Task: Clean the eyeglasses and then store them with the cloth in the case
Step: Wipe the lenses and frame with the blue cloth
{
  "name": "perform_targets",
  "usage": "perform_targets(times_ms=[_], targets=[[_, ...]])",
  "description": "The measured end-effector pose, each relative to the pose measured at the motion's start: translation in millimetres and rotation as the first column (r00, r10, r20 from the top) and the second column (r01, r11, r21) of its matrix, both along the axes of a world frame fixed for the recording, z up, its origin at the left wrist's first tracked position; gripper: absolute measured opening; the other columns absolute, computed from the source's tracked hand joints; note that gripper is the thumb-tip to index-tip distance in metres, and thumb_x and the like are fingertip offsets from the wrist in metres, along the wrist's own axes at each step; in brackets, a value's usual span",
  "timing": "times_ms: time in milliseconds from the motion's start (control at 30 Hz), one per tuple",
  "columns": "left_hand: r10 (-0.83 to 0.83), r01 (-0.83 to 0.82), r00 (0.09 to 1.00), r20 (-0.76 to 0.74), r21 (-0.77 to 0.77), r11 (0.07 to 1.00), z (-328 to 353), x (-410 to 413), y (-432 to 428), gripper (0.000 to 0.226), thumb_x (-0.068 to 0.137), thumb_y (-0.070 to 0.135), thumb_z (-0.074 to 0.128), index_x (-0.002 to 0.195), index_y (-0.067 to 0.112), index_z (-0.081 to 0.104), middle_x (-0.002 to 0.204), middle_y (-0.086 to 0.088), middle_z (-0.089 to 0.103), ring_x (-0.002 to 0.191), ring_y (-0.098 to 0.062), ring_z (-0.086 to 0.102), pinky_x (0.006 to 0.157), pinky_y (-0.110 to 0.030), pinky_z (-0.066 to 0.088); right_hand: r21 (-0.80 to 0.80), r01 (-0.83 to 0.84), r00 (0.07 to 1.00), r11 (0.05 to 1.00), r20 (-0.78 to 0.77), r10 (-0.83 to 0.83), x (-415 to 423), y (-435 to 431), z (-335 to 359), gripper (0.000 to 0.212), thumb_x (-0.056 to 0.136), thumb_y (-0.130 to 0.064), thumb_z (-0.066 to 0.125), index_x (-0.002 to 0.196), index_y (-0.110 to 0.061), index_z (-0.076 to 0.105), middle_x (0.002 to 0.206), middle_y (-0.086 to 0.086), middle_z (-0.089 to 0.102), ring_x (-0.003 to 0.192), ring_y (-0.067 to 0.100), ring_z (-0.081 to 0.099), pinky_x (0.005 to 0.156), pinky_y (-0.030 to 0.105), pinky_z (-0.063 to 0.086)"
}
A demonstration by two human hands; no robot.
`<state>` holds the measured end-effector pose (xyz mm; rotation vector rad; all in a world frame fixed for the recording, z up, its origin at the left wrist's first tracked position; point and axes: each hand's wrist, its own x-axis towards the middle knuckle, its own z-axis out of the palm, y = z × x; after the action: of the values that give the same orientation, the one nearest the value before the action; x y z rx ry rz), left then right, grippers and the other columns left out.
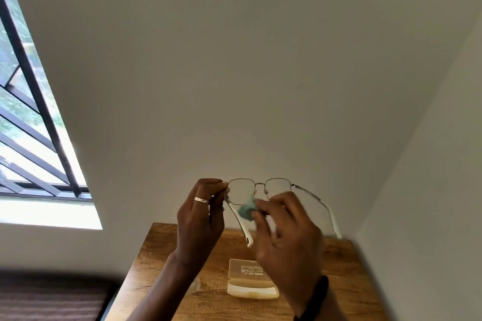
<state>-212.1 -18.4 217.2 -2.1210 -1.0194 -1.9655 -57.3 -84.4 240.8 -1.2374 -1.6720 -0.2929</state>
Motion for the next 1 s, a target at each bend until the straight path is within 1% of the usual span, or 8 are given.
perform_targets(times_ms=[133,267,400,533,667,767,933,1000], targets=[[-0.005,0.005,1.000,-0.006,-0.032,0.999,-8.1,-0.6,-6.6,0.009,0.092,0.001,0.057,0.099,0.002,0.062,0.089,-0.008,0.067,0.081,-0.006,0.063,0.076,-0.006,0.048,0.151,0.106,0.986,0.983,-0.147,-0.084,28.1,-11.3,-15.7,0.013,0.081,-0.010,0.073,0.092,-0.006,0.076,0.086,0.003,0.067,0.064,0.000,0.051,0.058,0.005,0.039],[-0.048,0.049,0.999,0.006,-0.037,0.998,-14.3,7.5,-13.9,0.009,0.093,0.008,0.058,0.102,0.010,0.058,0.090,-0.007,0.067,0.080,-0.005,0.064,0.074,-0.007,0.051,0.157,0.147,0.982,0.977,-0.140,-0.125,35.2,-9.8,-37.5,0.017,0.080,-0.009,0.074,0.095,-0.002,0.075,0.079,0.003,0.073,0.062,0.004,0.063,0.049,0.020,0.052],[-0.072,0.073,0.997,0.008,-0.039,0.997,-16.9,13.3,-18.5,0.012,0.090,0.007,0.059,0.102,0.009,0.058,0.090,-0.007,0.067,0.081,-0.003,0.063,0.071,-0.006,0.051,0.194,0.155,0.970,0.969,-0.214,-0.112,41.0,-2.0,-43.3,0.022,0.086,-0.015,0.070,0.103,-0.003,0.074,0.092,0.004,0.077,0.074,0.006,0.072,0.058,0.018,0.056],[-0.089,0.089,0.996,0.004,-0.018,0.996,-16.1,19.1,-23.9,0.012,0.089,0.005,0.058,0.101,0.009,0.058,0.093,-0.004,0.064,0.083,-0.002,0.063,0.074,-0.005,0.050,0.171,0.143,0.954,0.975,-0.284,-0.090,48.4,10.8,-42.8,0.026,0.089,-0.014,0.069,0.114,-0.007,0.071,0.105,-0.003,0.073,0.084,0.004,0.071,0.057,0.030,0.060],[-0.107,0.107,0.994,0.024,-0.002,0.994,-14.7,21.9,-25.6,0.014,0.089,0.006,0.058,0.102,0.010,0.057,0.095,-0.001,0.063,0.081,-0.005,0.064,0.070,-0.011,0.054,0.211,0.083,0.965,0.974,-0.261,-0.026,38.8,9.5,-27.9,0.026,0.091,-0.017,0.061,0.112,-0.004,0.068,0.107,0.000,0.069,0.097,0.004,0.068,0.077,0.011,0.055],[-0.106,0.105,0.994,0.030,0.014,0.994,-13.5,22.1,-24.5,0.012,0.090,0.007,0.059,0.102,0.010,0.058,0.095,-0.001,0.063,0.078,-0.007,0.066,0.066,-0.015,0.055,0.210,0.034,0.978,0.977,-0.210,0.011,32.8,6.5,-26.0,0.029,0.088,-0.018,0.061,0.112,-0.003,0.066,0.105,-0.001,0.067,0.099,0.001,0.064,0.079,0.004,0.050],[-0.083,0.083,0.996,0.030,0.003,0.997,-18.0,14.4,-21.8,0.014,0.089,0.005,0.059,0.102,0.011,0.059,0.094,-0.001,0.065,0.078,-0.006,0.066,0.066,-0.015,0.055,0.081,-0.011,0.994,0.997,-0.107,0.019,48.8,6.0,-57.9,0.031,0.091,-0.020,0.066,0.122,-0.017,0.068,0.105,-0.003,0.075,0.088,0.007,0.072,0.066,0.032,0.062],[-0.080,0.080,0.996,0.028,-0.011,0.997,-21.9,12.4,-21.7,0.012,0.090,0.006,0.058,0.101,0.011,0.059,0.093,-0.002,0.066,0.078,-0.006,0.066,0.066,-0.015,0.055,0.053,-0.008,0.995,0.999,-0.096,0.013,55.4,6.4,-67.6,0.035,0.090,-0.016,0.068,0.125,-0.020,0.066,0.100,-0.002,0.077,0.081,0.011,0.072,0.061,0.036,0.060]])
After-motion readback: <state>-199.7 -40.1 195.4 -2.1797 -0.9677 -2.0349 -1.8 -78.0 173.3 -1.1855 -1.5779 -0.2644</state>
